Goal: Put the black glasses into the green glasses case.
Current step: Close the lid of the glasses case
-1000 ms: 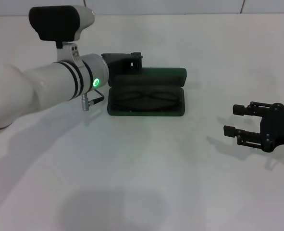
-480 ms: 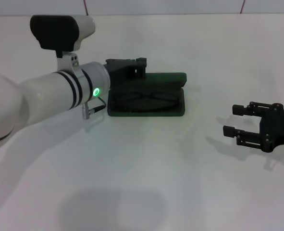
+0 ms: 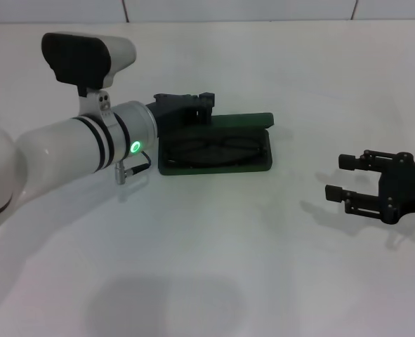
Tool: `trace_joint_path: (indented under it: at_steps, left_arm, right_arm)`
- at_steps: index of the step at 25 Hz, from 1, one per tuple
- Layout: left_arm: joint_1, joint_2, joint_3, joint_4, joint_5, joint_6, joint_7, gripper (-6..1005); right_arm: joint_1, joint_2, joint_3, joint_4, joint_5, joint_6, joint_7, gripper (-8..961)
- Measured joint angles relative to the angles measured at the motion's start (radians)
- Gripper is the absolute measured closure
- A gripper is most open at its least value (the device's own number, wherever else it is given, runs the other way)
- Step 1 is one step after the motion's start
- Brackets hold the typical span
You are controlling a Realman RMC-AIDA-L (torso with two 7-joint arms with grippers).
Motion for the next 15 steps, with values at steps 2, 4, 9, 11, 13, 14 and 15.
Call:
trace_joint_path:
  at_steps: [2, 4, 9, 11, 13, 14, 15]
  left_arm:
    - [0.006, 0.000, 0.003, -0.003, -0.032, 0.000, 0.042, 951]
    - [0.012, 0.000, 0.005, -0.005, -0.064, 0.003, 0.084, 951]
    - [0.022, 0.000, 0.004, -0.017, -0.154, 0.033, 0.201, 950]
    - [0.023, -0.001, 0.002, -0.029, -0.193, 0.049, 0.250, 950]
    - [0.023, -0.001, -0.001, -0.050, -0.261, 0.075, 0.326, 950]
    - [0.023, -0.001, -0.001, -0.062, -0.303, 0.090, 0.372, 950]
    - [0.023, -0.001, -0.002, -0.075, -0.348, 0.105, 0.418, 950]
  right_arm:
    - [0.000, 0.000, 0.000, 0.001, 0.000, 0.000, 0.001, 324]
    - [0.001, 0.000, 0.000, 0.001, 0.000, 0.000, 0.002, 324]
    - [0.002, 0.000, 0.000, 0.001, 0.000, 0.000, 0.003, 323]
    - [0.002, 0.000, 0.000, 0.001, 0.000, 0.000, 0.003, 323]
    - [0.002, 0.000, 0.000, 0.001, 0.000, 0.000, 0.004, 323]
    - [0.002, 0.000, 0.000, 0.001, 0.000, 0.000, 0.005, 323]
    - [0.002, 0.000, 0.000, 0.001, 0.000, 0.000, 0.006, 323]
